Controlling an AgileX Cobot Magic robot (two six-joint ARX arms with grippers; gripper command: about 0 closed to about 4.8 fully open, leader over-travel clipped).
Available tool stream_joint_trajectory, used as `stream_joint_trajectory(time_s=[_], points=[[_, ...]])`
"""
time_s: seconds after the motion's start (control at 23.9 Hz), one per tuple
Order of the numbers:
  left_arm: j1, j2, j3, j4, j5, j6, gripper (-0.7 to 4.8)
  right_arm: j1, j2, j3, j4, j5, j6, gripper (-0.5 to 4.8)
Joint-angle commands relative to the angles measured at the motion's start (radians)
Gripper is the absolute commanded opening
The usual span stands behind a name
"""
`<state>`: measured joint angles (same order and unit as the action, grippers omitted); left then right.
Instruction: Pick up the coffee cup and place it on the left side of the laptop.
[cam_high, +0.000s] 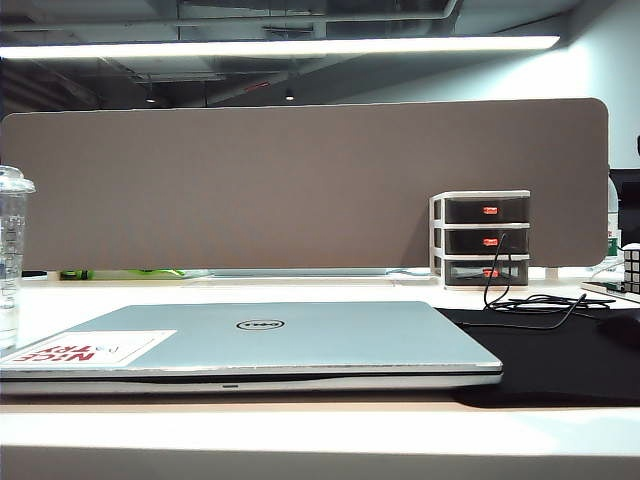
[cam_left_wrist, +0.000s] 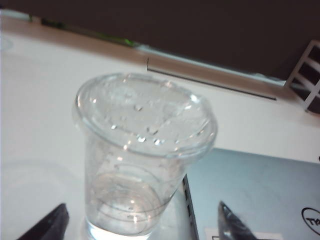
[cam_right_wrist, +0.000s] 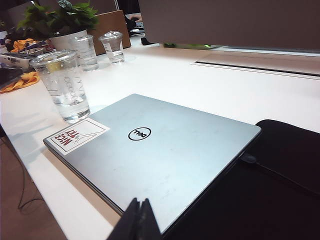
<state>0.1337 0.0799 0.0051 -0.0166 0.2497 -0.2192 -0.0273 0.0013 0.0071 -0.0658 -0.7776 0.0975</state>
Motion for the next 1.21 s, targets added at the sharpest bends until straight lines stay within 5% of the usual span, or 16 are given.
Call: stream_joint_trajectory(time_s=[0.04, 0.08, 0.13, 0.25, 0.5, 0.67, 0.84, 1.21], points=[[-0.016, -0.078, 0.010, -0.075, 0.010, -0.003, 2.53, 0.000, -0.002, -0.006, 0.019, 0.001, 0.000, -0.01], [-0.027, -0.075, 0.016, -0.104, 0.026, -0.002, 1.41, 0.000, -0.002, -0.006, 0.018, -0.003, 0.000, -0.01], [-0.033, -0.078, 0.017, -0.119, 0.027, -0.002, 0.86, 0.000, 0.000, -0.006, 0.018, -0.002, 0.000, -0.01], [-0.060, -0.077, 0.016, -0.170, 0.037, 0.005, -0.05, 0.000, -0.002, -0.006, 0.025, 0.002, 0.000, -0.01], [-0.062, -0.077, 0.016, -0.130, -0.087, 0.043, -0.06, 0.000, -0.002, -0.006, 0.093, 0.230, 0.000, -0.01], [-0.063, -0.077, 0.016, -0.048, -0.095, 0.055, -0.06, -0.001, -0.002, -0.006, 0.126, 0.507, 0.000, -0.01], [-0.062, -0.077, 0.016, -0.031, -0.090, 0.054, -0.06, -0.001, -0.002, -0.006, 0.138, 0.654, -0.002, -0.01], [-0.061, -0.077, 0.016, -0.017, -0.119, 0.054, -0.06, 0.000, -0.002, -0.006, 0.146, 0.633, -0.097, -0.01]])
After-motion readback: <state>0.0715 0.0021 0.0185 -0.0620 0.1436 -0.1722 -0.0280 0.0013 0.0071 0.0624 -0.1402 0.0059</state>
